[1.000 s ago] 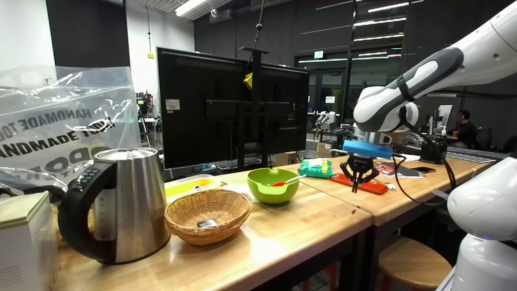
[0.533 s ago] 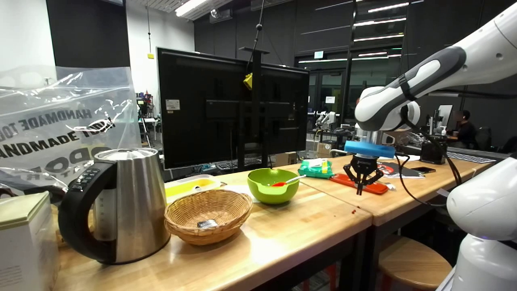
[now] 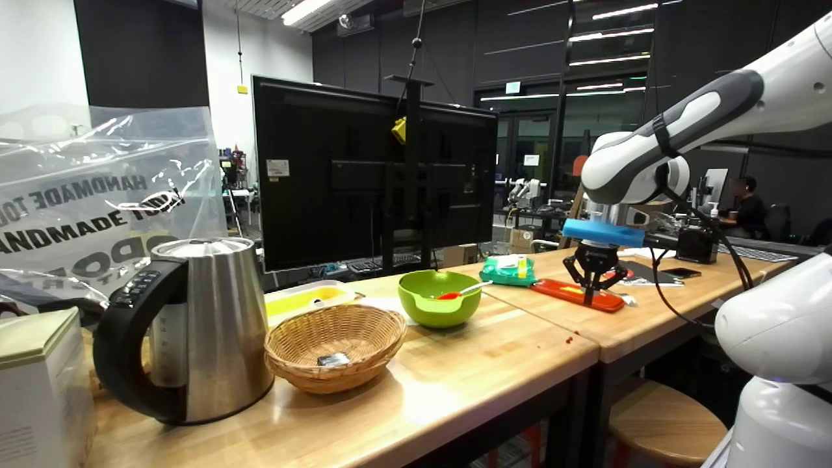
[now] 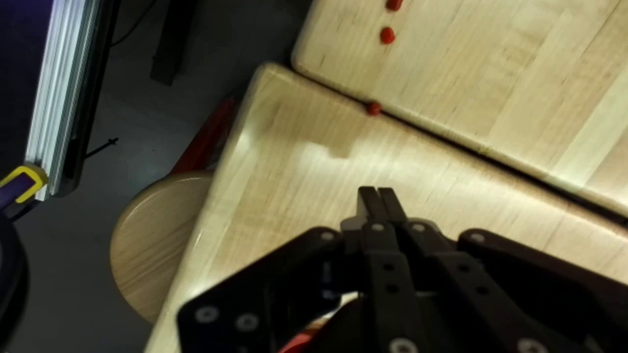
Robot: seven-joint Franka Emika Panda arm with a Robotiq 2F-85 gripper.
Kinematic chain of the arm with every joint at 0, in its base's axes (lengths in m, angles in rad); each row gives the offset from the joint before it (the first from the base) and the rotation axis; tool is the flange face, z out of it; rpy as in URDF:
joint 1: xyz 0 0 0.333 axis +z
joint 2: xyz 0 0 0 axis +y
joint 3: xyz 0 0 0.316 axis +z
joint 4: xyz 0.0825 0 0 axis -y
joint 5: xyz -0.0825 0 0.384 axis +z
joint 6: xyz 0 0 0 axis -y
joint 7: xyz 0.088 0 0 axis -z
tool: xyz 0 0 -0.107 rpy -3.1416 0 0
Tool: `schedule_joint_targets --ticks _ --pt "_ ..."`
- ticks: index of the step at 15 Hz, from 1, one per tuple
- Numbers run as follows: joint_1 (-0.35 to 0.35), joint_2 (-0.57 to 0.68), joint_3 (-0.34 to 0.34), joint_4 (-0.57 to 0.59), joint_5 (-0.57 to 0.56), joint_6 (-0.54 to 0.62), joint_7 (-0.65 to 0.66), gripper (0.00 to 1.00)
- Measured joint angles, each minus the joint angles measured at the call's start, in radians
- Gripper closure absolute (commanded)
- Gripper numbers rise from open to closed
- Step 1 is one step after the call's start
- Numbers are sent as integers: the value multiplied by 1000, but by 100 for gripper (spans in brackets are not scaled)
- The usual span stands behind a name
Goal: Turn the red lid to the left
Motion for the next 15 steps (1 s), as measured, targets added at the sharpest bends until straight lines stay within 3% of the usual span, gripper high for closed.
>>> schedule_joint_targets --ticks 7,15 --pt "-76 -15 -58 0 -43 -6 -14 100" --pt "-84 -10 -58 -2 -53 -10 -24 100"
